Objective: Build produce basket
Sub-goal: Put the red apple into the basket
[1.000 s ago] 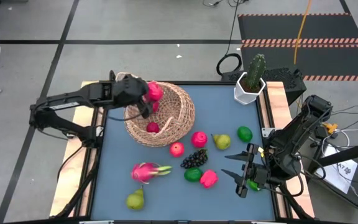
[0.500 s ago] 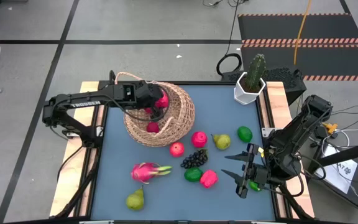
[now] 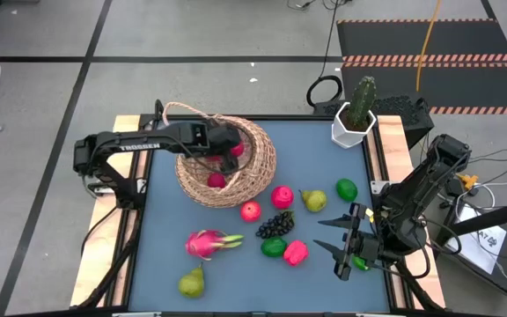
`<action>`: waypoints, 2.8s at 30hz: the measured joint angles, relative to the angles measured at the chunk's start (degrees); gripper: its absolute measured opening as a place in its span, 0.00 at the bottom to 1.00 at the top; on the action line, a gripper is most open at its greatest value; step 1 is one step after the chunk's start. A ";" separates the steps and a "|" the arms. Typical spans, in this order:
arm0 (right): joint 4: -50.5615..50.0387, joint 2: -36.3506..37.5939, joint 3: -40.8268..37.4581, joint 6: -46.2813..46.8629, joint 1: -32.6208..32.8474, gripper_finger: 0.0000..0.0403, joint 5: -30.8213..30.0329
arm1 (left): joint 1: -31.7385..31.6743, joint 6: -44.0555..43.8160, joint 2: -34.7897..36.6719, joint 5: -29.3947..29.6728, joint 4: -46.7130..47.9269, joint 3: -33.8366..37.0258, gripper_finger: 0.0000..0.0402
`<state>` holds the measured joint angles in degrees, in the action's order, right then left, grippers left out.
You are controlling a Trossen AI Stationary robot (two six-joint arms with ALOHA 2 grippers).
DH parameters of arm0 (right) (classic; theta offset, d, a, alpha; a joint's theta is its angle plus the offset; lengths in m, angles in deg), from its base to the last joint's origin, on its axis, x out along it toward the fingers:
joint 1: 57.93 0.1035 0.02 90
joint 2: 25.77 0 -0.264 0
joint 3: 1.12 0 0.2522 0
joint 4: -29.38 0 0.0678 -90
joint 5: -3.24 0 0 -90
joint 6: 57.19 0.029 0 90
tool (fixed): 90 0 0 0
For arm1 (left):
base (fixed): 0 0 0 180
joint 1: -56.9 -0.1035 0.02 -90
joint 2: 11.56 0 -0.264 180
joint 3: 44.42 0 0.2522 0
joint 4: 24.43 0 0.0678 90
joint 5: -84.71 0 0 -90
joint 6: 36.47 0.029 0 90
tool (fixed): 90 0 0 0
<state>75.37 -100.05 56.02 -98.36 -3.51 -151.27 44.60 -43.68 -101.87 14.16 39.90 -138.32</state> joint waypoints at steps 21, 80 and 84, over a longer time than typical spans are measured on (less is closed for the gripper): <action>-0.01 0.00 0.00 -0.01 0.00 0.51 0.00 | 0.00 1.37 -2.33 -0.13 -0.69 0.00 0.97; -9.28 0.02 0.00 19.22 -0.24 0.51 -3.11 | 48.64 -22.52 18.84 35.75 2.17 0.18 0.99; -14.04 0.02 0.00 27.78 -2.27 0.51 -3.54 | 51.10 -25.20 18.78 40.52 2.16 2.78 0.99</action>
<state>61.32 -100.02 56.02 -70.57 -5.78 -154.81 95.70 -68.88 -83.09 54.68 42.07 -135.54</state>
